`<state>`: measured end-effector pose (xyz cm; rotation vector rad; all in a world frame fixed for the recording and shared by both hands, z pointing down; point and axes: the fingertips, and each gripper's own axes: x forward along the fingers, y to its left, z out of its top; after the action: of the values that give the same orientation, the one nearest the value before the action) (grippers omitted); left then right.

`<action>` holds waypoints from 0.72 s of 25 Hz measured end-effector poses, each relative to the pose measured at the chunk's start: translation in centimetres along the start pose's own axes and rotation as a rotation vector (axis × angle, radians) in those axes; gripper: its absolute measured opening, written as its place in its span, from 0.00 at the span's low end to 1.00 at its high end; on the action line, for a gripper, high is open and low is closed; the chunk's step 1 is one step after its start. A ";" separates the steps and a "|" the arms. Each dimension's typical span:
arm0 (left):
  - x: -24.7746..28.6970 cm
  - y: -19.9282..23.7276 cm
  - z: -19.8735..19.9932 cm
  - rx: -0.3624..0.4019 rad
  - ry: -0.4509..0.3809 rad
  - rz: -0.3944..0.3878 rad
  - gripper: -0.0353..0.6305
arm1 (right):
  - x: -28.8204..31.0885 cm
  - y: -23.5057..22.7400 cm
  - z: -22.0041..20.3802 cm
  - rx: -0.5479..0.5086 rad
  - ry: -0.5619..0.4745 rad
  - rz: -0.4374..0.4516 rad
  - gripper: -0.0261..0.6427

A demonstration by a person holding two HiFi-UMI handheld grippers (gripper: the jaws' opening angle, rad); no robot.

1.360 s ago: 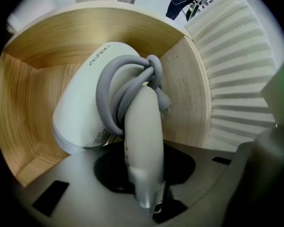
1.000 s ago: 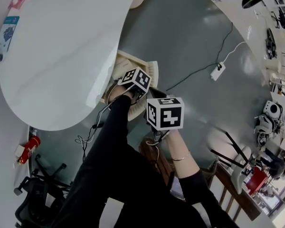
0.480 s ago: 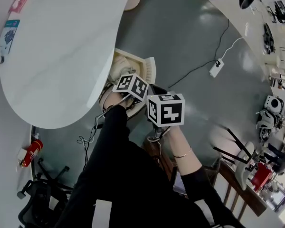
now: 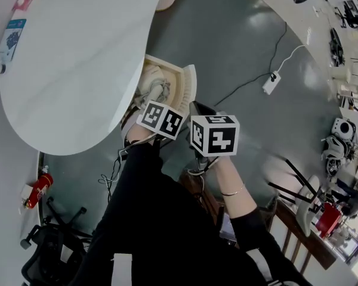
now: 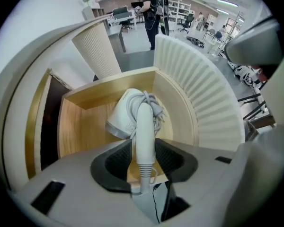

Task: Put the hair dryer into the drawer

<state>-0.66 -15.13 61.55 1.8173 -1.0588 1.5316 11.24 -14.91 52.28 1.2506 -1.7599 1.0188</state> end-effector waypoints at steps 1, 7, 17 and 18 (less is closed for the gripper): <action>-0.3 0.0 0.3 -0.005 -0.032 -0.005 0.31 | -0.1 0.1 -0.1 -0.001 -0.002 -0.001 0.04; -2.4 0.5 2.0 -0.152 -0.209 -0.080 0.23 | -0.2 0.7 -0.1 -0.005 -0.023 -0.004 0.04; -7.6 0.4 4.7 -0.286 -0.459 -0.255 0.08 | -1.3 2.3 0.5 -0.003 -0.100 0.006 0.04; -8.1 0.5 4.8 -0.289 -0.481 -0.262 0.07 | -1.5 2.4 0.6 -0.001 -0.108 0.008 0.04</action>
<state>1.24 -17.44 52.62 2.0613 -1.1260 0.7605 9.25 -14.38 50.30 1.3205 -1.8481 0.9708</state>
